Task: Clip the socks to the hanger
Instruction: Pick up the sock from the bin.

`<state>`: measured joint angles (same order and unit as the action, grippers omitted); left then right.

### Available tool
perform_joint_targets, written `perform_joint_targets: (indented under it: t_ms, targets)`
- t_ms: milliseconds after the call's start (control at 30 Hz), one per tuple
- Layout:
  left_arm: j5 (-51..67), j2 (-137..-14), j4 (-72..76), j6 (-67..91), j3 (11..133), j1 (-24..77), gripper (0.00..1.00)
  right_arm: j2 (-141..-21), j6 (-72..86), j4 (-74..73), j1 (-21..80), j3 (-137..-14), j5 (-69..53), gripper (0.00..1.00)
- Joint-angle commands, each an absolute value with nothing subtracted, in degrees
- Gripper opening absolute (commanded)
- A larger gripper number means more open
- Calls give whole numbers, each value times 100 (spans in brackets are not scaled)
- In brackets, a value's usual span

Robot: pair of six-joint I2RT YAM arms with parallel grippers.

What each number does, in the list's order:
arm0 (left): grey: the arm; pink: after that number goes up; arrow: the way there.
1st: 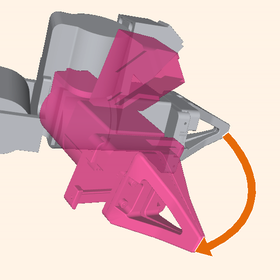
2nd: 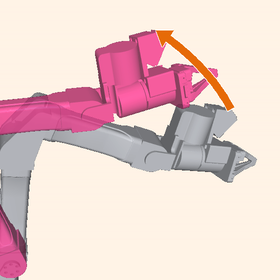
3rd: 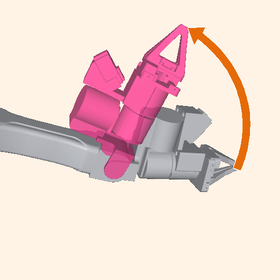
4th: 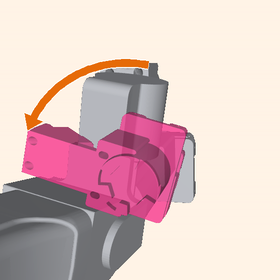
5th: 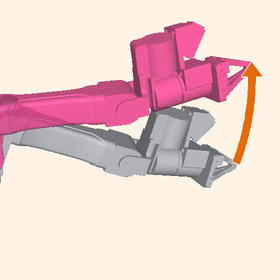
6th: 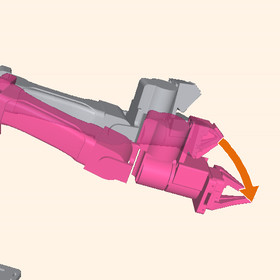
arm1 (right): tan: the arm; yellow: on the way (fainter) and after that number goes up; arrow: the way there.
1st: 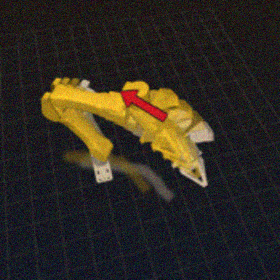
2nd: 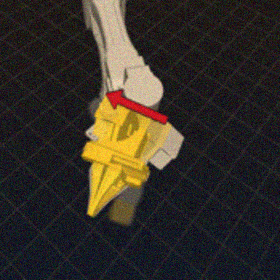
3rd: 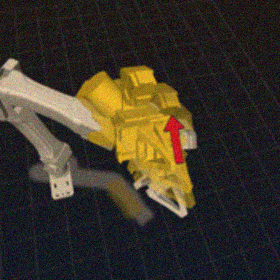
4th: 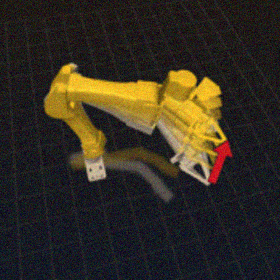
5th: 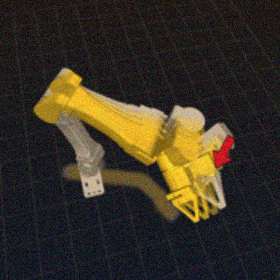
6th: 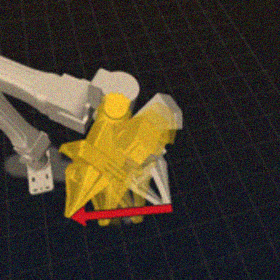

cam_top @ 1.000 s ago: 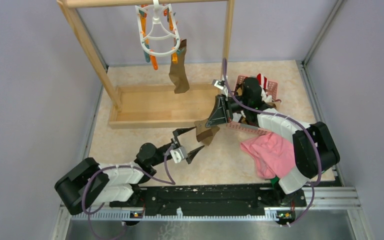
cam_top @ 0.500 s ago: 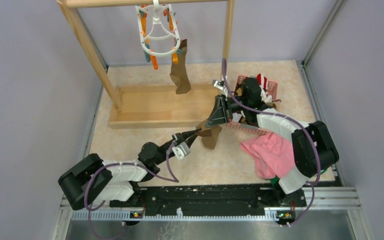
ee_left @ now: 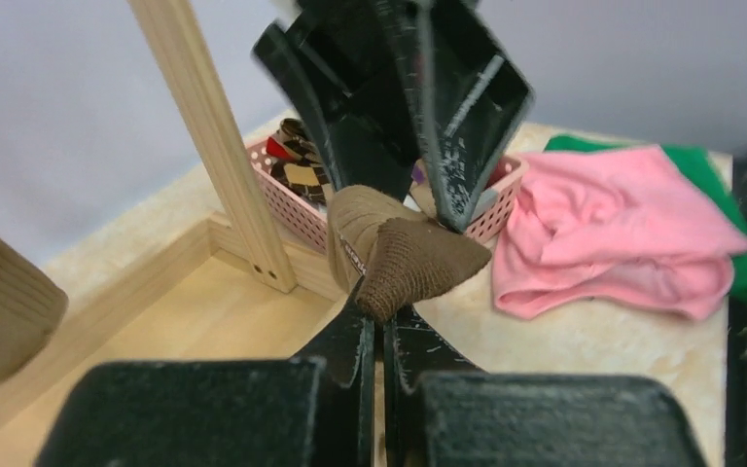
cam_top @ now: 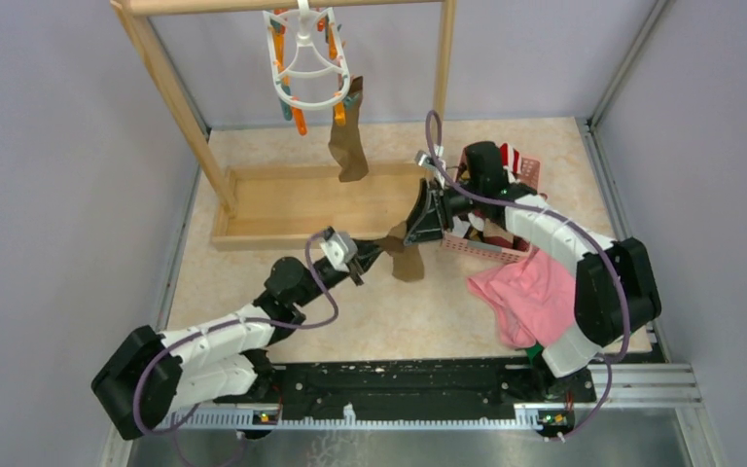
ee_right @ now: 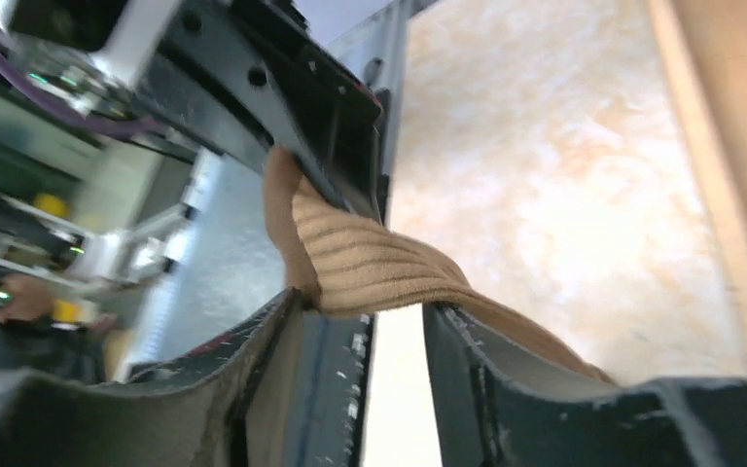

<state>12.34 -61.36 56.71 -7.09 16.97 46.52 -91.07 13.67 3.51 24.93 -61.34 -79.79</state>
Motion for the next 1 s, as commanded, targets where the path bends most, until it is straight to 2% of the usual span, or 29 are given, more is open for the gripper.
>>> perform_joint_targets:
  t_ms: [0, 167, 267, 400, 533, 700, 967]
  targets:
    - [2036, -5866, 4225, 1785, 2290, 3956, 0, -8666, -3002, -3560, 2439, -7337, -6920, 51]
    - [3592, -6396, 4221, 3897, 2588, 3031, 0, -8276, -4321, -4098, 2430, -7327, -6252, 56]
    - [4153, -6846, 4218, 4395, 2875, 2945, 0, -8091, -4911, -4170, 2435, -7181, -5992, 59]
    - [4851, -7414, 4388, 4825, 3228, 2942, 0, -7929, -5487, -3990, 2434, -6842, -6229, 63]
    - [5218, -7851, 5040, 5375, 3283, 2940, 0, -7924, -5297, -3572, 2439, -6659, -6312, 63]
    - [5267, -8157, 5380, 5648, 3277, 2957, 0, -7931, -4766, -3186, 2474, -6588, -6538, 59]
    - [5241, -8270, 5441, 5678, 3324, 2979, 0, -8107, -4316, -3076, 2845, -6694, -6647, 42]
